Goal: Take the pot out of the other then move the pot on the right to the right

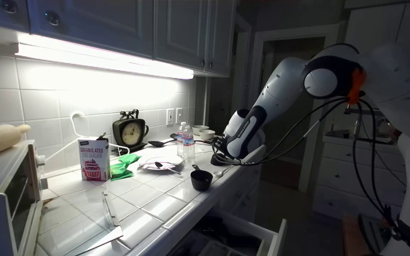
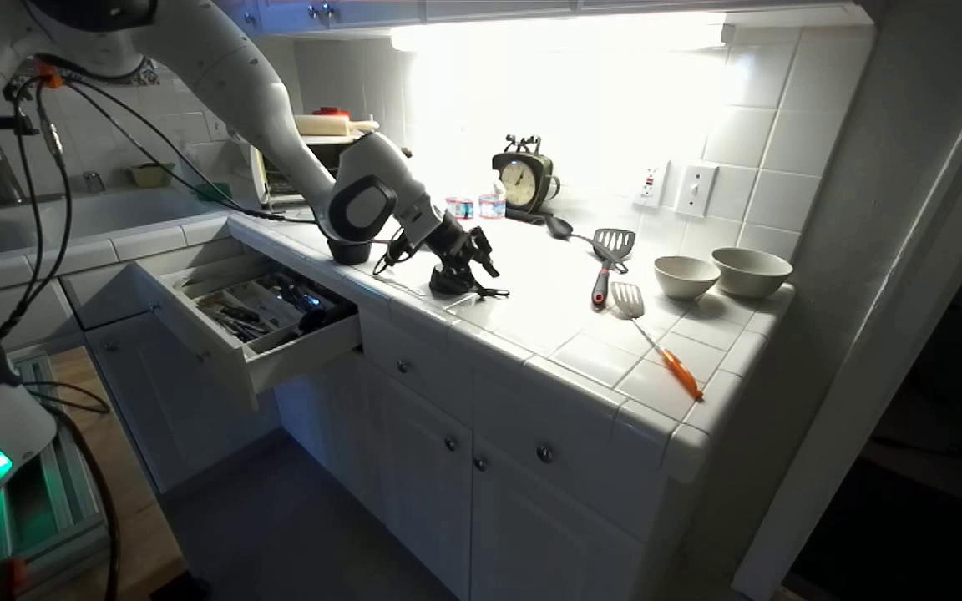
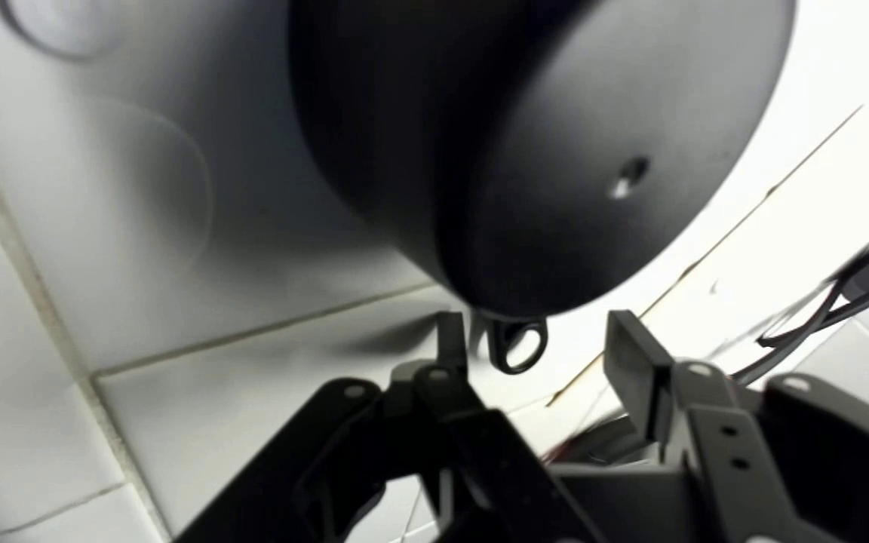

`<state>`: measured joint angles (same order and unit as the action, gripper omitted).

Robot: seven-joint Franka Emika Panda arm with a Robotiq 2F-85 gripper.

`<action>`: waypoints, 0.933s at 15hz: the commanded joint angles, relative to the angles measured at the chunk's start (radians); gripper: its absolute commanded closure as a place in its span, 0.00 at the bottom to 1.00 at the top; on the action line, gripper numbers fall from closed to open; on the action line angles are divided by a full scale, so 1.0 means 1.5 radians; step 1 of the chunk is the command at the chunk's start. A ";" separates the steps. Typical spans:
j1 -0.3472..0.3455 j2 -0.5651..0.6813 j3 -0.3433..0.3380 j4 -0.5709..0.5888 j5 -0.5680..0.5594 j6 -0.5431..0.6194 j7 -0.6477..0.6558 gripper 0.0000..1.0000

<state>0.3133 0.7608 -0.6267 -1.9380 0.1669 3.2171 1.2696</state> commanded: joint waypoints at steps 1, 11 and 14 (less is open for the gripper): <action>0.018 -0.006 -0.009 -0.014 0.044 -0.004 -0.036 0.36; 0.049 -0.163 -0.062 -0.026 -0.093 -0.313 -0.095 0.00; 0.001 -0.238 -0.004 -0.018 -0.155 -0.414 -0.146 0.00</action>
<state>0.3710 0.5395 -0.7100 -1.9378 0.0143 2.7208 1.1292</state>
